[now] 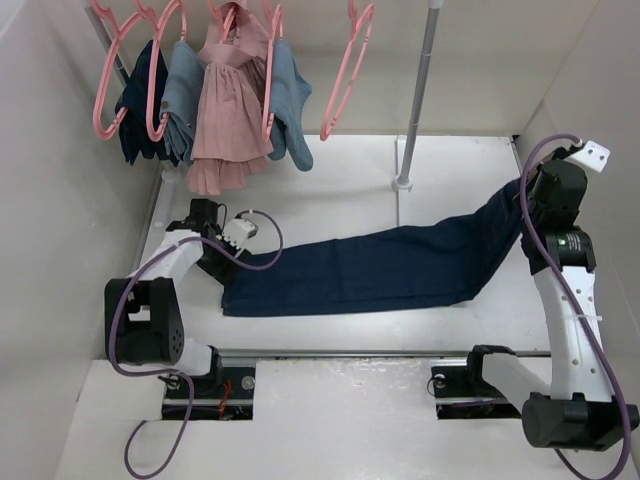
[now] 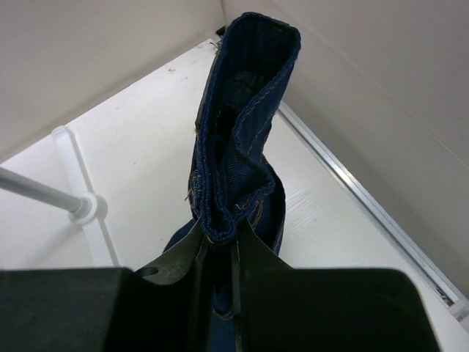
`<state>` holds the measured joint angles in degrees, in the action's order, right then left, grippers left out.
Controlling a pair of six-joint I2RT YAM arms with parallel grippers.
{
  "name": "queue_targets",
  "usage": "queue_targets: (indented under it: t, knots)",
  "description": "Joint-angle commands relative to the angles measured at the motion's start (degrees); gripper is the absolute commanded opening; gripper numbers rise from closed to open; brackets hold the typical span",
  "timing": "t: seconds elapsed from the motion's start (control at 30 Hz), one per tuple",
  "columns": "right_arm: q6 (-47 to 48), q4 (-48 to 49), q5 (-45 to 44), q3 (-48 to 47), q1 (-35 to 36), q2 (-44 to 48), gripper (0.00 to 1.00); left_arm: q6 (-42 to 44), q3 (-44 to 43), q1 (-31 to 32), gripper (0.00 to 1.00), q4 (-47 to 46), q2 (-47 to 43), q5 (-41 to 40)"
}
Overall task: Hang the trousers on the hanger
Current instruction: Fold the trousers at the center of the board.
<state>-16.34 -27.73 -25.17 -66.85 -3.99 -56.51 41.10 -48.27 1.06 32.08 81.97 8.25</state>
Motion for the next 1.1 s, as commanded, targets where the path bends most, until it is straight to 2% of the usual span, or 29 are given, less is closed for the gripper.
queue_targets:
  t: [0.0,0.1,0.23,0.3,0.37,0.47,0.5,0.53,0.6,0.67,0.77,0.8,0.9,0.93,1.03,1.07]
  knots:
    - [2.10,3.03,-4.46,-2.24,0.21,1.14,0.00,-3.22,-6.02,-0.01,0.64,2.36,-0.15,7.19]
    - [2.10,3.03,-3.57,-1.62,0.21,1.75,0.00,-3.22,-9.37,-0.01,0.55,5.27,1.52,12.29]
    - [2.10,3.03,-3.04,-0.47,0.74,2.28,0.00,-1.56,-10.79,1.22,0.52,7.48,2.75,16.87]
    - [2.10,3.03,-3.04,0.13,0.74,2.89,0.00,-0.41,-9.30,2.54,0.52,7.48,0.75,16.89]
    - [2.10,2.50,-3.57,0.14,0.74,2.90,0.00,-0.41,-7.90,4.74,0.52,5.90,-0.76,12.33]
    - [2.10,1.97,-4.71,0.14,0.74,3.43,0.00,0.20,-5.26,4.13,0.34,4.84,-3.48,5.06]
    - [2.10,1.97,-4.71,0.14,0.74,3.43,0.00,0.21,-3.43,4.13,0.17,3.79,-4.27,2.76]
    - [2.10,1.97,-4.71,0.14,0.74,3.43,0.00,1.60,-2.36,3.26,0.10,3.26,-6.02,0.91]
    - [2.10,1.97,-4.71,0.14,0.21,3.43,0.00,3.97,-0.26,2.20,0.03,2.65,-8.05,-2.96]
    - [2.10,2.50,-4.02,0.14,0.21,3.43,0.00,6.78,3.44,2.19,0.03,2.03,-10.94,-8.65]
    - [2.10,2.50,-2.61,0.14,0.21,3.43,0.00,8.37,8.27,2.19,0.06,-2.79,-13.76,-16.57]
    - [2.10,3.02,-2.61,0.14,0.21,2.90,0.00,9.08,9.15,1.50,0.13,-4.20,-13.77,-21.04]
    - [2.62,3.03,-2.61,0.14,0.21,2.90,0.00,10.31,9.86,-0.17,0.23,-6.67,-14.47,-23.90]
    - [2.63,3.03,-2.61,0.14,0.21,2.90,0.00,10.31,9.08,-0.18,0.37,-6.67,-13.95,-23.90]
    - [3.15,3.03,-2.61,0.14,-0.31,2.90,0.00,9.61,4.87,-1.58,0.55,-2.55,-13.95,-19.79]
    - [3.15,3.03,-2.61,0.66,-0.32,2.90,0.00,8.83,3.72,-2.28,0.65,-0.63,-13.95,-18.37]
